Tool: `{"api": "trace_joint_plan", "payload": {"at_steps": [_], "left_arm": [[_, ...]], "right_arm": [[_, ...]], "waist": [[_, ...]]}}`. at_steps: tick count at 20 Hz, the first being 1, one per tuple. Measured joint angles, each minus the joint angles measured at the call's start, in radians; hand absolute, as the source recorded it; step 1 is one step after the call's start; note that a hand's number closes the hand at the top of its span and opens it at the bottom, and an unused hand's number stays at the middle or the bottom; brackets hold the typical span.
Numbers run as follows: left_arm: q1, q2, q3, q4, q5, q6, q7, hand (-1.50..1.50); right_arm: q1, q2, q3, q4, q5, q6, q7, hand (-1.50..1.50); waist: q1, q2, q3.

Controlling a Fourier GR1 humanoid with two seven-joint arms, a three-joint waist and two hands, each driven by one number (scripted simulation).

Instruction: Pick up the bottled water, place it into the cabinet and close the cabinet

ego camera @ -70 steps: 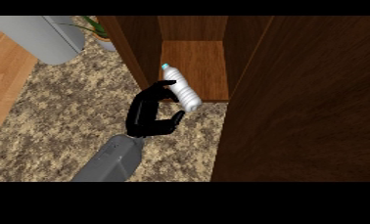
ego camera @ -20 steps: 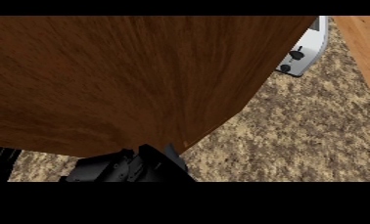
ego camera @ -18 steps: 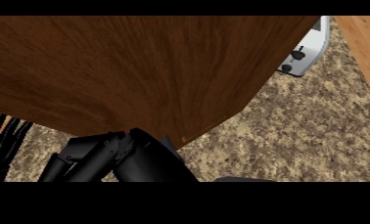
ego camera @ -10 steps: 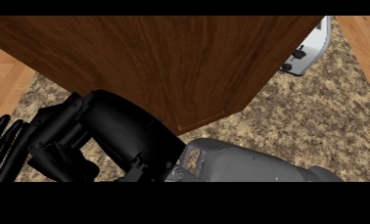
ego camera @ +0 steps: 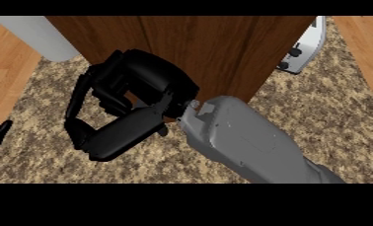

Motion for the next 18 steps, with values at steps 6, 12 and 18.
{"api": "trace_joint_plan", "payload": {"at_steps": [6,12,18], "left_arm": [[0.016,-0.015,0.038,-0.018,-0.003,-0.019,0.033,-1.50],[0.027,-0.044,0.041,-0.020,-0.032,-0.031,0.037,-1.50],[0.029,-0.057,0.044,-0.036,-0.036,-0.038,0.052,-1.50]], "right_arm": [[-0.018,-0.031,-0.104,0.137,0.057,0.065,-0.078,1.50],[-0.030,-0.032,-0.115,0.205,0.142,0.064,-0.142,1.50],[-0.027,-0.033,-0.122,0.224,0.178,0.058,-0.171,1.50]], "waist": [[-0.003,-0.002,-0.001],[0.003,-0.016,-0.006],[0.007,-0.025,-0.011]]}}
